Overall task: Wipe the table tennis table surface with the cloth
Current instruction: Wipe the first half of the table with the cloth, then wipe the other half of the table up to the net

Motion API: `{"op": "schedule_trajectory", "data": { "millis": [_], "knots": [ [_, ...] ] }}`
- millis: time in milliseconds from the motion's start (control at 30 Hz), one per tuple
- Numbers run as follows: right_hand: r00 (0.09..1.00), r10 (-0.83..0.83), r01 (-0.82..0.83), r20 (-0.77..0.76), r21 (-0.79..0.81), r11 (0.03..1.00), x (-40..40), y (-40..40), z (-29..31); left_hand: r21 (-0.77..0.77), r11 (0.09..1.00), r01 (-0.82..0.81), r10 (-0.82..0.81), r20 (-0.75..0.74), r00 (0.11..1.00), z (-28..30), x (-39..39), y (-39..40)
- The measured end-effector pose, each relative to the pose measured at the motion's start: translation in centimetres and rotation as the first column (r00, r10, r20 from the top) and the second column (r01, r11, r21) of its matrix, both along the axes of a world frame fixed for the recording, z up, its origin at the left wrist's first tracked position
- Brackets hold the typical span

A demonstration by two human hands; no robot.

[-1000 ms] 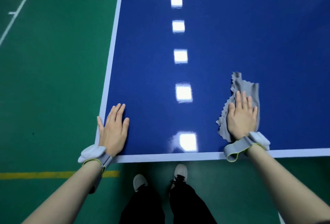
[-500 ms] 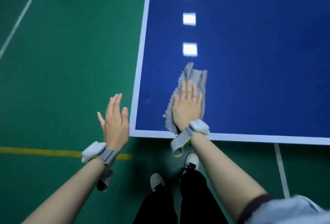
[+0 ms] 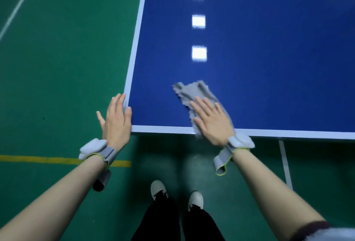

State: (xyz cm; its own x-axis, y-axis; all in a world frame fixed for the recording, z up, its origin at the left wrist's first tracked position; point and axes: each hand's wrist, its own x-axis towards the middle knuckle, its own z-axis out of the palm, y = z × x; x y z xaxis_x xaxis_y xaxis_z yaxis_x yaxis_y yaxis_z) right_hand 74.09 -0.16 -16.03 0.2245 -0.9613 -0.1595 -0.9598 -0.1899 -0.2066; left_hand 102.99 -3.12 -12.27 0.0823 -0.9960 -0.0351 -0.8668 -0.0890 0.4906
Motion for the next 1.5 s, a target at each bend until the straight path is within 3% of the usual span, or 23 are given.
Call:
{"op": "schedule_trajectory", "data": {
  "millis": [267, 400, 600, 900, 1267, 1400, 1500],
  "knots": [
    [0.902, -0.431, 0.431, -0.032, -0.008, 0.902, -17.3, 4.2, 0.5, 0.023, 0.991, 0.131, -0.133, 0.174, 0.976, -0.4, -4.7, 4.6],
    [0.841, -0.54, 0.539, -0.033, -0.053, 0.841, -19.1, 5.7, 0.4, 0.046, 0.977, 0.207, -0.212, 0.218, 0.953, -0.5, -6.1, 6.0],
    [0.789, -0.615, 0.614, 0.014, -0.067, 0.786, -15.9, 6.1, -0.3, 0.081, 0.966, 0.245, -0.257, 0.364, 0.895, 0.2, -4.0, 7.6],
    [0.883, -0.457, 0.461, 0.106, -0.018, 0.887, 3.4, 2.2, -0.1, 0.059, 0.986, 0.159, -0.169, 0.358, 0.918, 2.5, 2.0, 8.0],
    [0.915, -0.394, 0.394, 0.088, 0.016, 0.919, 19.8, -5.3, 0.4, 0.079, 0.997, 0.0, -0.027, 0.332, 0.943, 1.9, 21.6, 7.6],
    [0.989, -0.14, 0.14, 0.055, -0.002, 0.99, 23.4, -6.6, 0.5, 0.113, 0.993, -0.034, -0.005, 0.333, 0.943, 0.7, 27.8, 6.8],
    [0.994, 0.11, -0.11, -0.002, -0.02, 0.994, 24.2, -5.7, 0.7, 0.159, 0.987, -0.018, -0.037, 0.34, 0.94, 0.1, 30.6, 5.5]
  ]
}}
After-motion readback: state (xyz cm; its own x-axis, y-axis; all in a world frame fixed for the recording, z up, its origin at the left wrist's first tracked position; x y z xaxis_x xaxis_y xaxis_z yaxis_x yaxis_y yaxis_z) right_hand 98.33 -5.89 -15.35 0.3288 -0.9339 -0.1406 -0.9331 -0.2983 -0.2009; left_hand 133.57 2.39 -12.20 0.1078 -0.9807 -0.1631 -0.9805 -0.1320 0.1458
